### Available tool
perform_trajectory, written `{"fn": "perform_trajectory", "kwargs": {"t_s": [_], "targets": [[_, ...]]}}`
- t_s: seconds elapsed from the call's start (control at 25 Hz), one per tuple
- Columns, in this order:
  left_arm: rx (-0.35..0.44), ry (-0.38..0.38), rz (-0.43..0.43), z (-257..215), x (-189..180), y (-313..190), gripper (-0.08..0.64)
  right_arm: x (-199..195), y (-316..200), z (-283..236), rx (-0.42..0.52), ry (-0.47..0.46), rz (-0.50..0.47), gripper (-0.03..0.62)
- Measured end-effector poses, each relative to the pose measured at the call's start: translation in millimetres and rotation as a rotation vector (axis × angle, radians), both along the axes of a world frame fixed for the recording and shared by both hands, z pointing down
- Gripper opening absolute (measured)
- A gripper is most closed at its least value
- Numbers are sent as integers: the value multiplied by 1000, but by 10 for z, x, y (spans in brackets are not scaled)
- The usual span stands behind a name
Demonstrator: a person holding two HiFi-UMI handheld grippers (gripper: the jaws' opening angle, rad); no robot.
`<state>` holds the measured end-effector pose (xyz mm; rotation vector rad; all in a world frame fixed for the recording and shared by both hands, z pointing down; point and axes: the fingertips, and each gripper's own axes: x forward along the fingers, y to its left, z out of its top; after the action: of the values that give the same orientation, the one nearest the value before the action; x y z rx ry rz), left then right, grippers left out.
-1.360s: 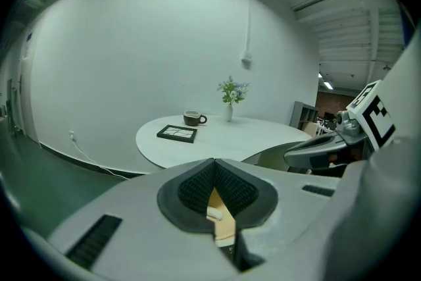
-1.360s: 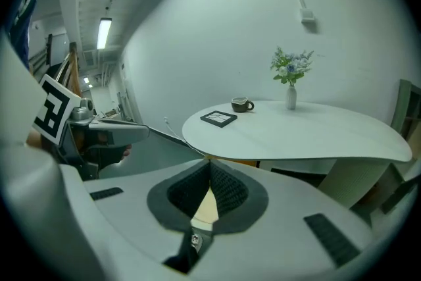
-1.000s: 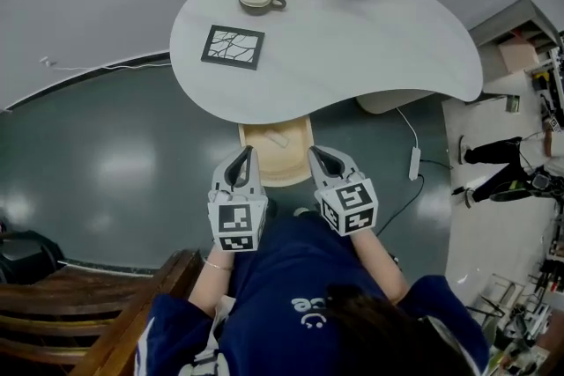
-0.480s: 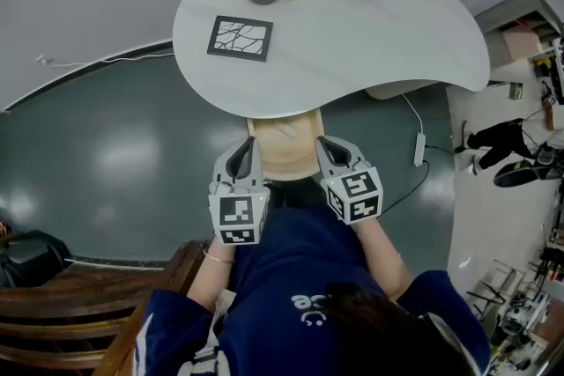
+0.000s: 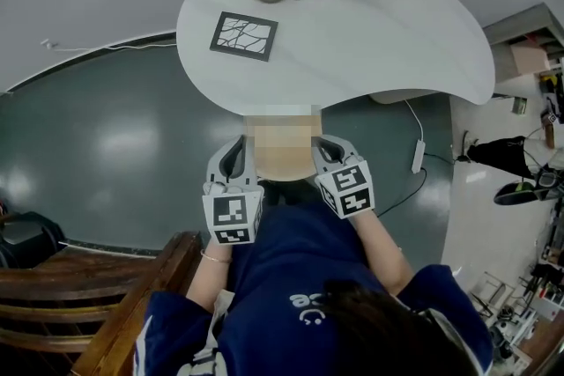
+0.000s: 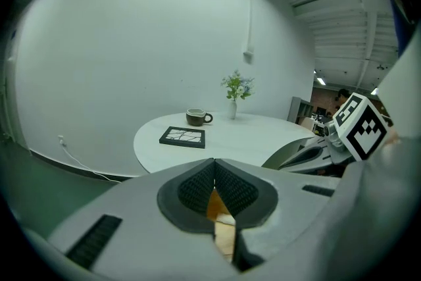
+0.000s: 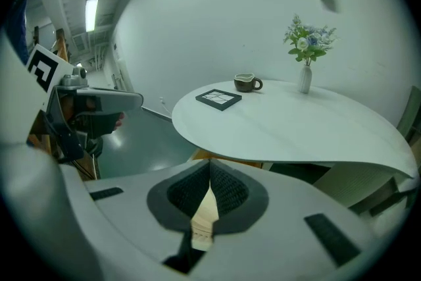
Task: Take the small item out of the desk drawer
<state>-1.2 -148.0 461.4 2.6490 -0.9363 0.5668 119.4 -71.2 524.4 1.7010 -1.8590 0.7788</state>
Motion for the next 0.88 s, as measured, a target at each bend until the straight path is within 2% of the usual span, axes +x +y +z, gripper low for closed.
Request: {"fn": "perform_trajectory", "kwargs": {"t_s": [0.12,0.4,0.6,0.8,0.88], "targets": [[-1,-9,-42,-1,-47,-5,3,-17,-43,140,-41,9,-59,19],[-13,-44,-140,33,-254,36,3,-209,-195,440,-126,16,-229,109],[-19,-74,-210,75,-435,87,3,-306,-260,737,-198,29,-304,118],[-57,-94,-266,149,-580,172,3,-364,-290,1044,-274,125,-387,146],[-53,-103,-282,149,-609,191,3,-364,-300,1177,-308,138,-388,155]]}}
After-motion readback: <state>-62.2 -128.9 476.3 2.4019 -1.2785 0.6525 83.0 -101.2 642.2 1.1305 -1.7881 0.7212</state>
